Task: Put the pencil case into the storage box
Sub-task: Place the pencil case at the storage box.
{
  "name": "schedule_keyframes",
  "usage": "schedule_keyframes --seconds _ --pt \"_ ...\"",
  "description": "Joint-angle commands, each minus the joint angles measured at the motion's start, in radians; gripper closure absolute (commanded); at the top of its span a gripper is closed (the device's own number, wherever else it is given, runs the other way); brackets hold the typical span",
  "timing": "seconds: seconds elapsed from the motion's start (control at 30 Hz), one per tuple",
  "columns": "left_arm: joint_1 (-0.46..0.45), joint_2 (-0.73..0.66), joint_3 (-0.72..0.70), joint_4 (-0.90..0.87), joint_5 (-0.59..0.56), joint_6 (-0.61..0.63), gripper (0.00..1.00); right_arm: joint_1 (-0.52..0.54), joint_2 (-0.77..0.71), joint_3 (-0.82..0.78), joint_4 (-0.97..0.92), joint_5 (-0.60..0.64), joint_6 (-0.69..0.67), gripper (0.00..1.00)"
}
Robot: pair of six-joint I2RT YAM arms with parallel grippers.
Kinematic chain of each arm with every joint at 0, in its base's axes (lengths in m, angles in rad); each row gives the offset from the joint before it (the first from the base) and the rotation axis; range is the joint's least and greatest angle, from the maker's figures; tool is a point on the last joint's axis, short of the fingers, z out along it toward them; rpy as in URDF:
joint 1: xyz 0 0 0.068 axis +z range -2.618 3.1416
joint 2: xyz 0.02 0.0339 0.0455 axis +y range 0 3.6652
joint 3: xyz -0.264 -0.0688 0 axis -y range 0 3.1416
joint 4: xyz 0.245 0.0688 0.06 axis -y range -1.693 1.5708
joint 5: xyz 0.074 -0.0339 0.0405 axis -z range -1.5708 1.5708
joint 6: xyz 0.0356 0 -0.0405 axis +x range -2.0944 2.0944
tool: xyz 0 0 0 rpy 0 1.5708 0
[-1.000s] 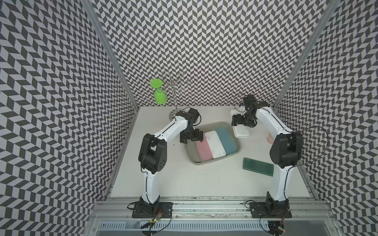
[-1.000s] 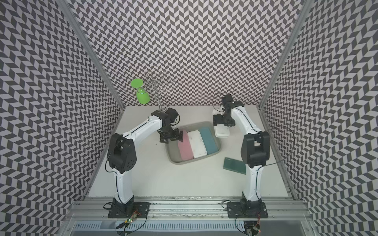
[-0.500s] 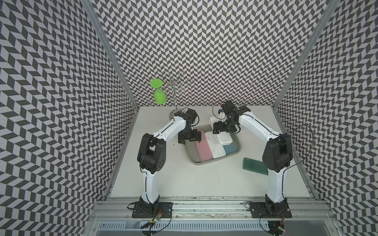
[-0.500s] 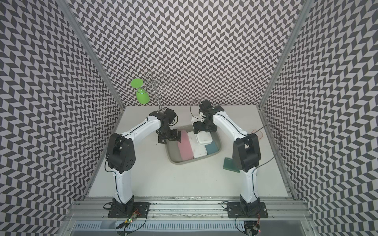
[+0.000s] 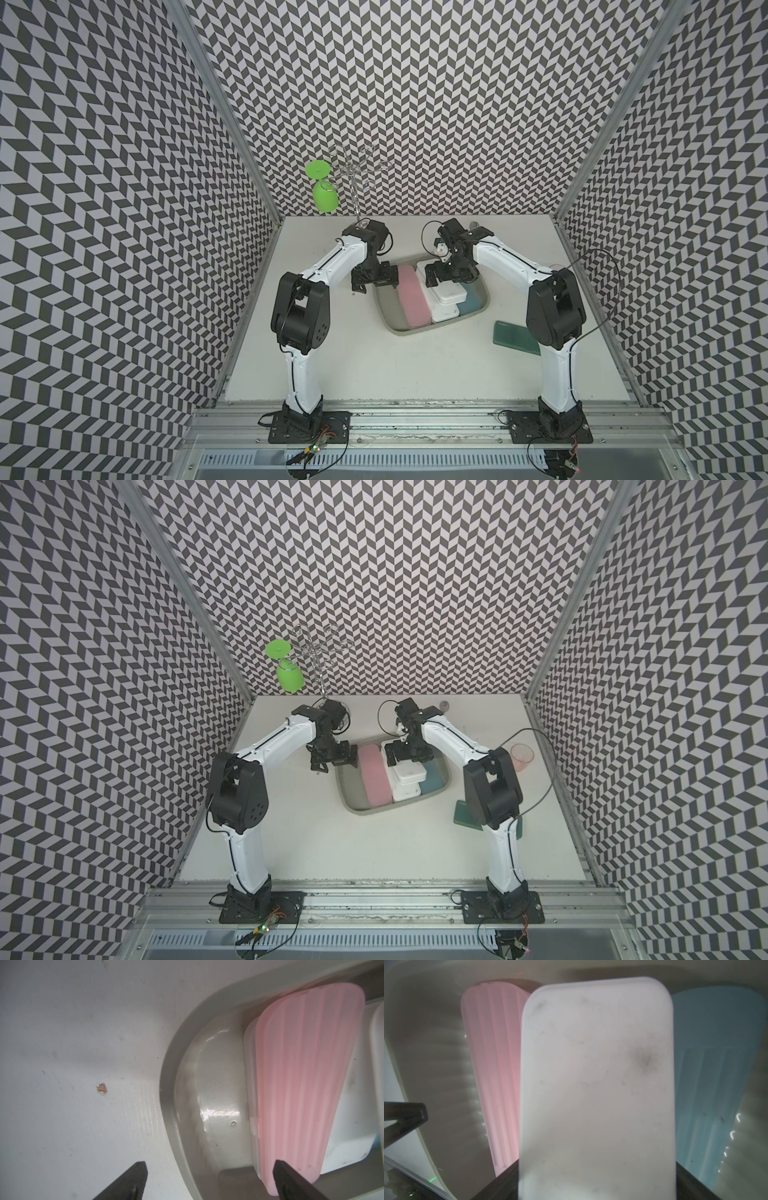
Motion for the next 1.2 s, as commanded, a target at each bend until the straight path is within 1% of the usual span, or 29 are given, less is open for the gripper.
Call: schedule_keyframes --seconds 0.0,0.33,0.5,0.63,0.77,0.9,1.03,1.17 --pt "-0.004 -0.035 -0.007 0.021 -0.001 0.007 0.0 0.003 0.008 -0.009 0.035 -0.007 0.007 0.0" --pt "-0.001 -0.032 -0.006 0.023 0.0 0.01 0.0 0.018 0.024 -0.051 0.031 -0.038 -0.005 0.0" --pt "-0.001 -0.032 -0.006 0.024 0.001 0.01 0.0 0.018 0.036 -0.061 0.06 -0.033 -0.005 0.0" --pt "-0.003 -0.033 -0.009 0.028 0.004 0.01 0.0 0.02 0.061 -0.07 0.07 -0.067 -0.015 0.0" --pt "-0.002 -0.039 -0.01 0.028 -0.002 0.012 0.0 0.02 0.028 -0.058 0.058 -0.04 -0.013 0.0" --pt "-0.002 -0.051 -0.03 0.034 -0.001 0.011 0.0 0.02 -0.003 -0.018 0.028 -0.04 -0.006 0.0" --pt "-0.003 -0.056 -0.043 0.039 0.003 0.012 0.0 0.02 -0.014 0.027 0.006 -0.003 -0.002 0.0" --pt "-0.003 -0.052 -0.034 0.035 0.004 0.016 0.0 0.02 -0.021 0.05 0.014 -0.015 -0.001 0.0"
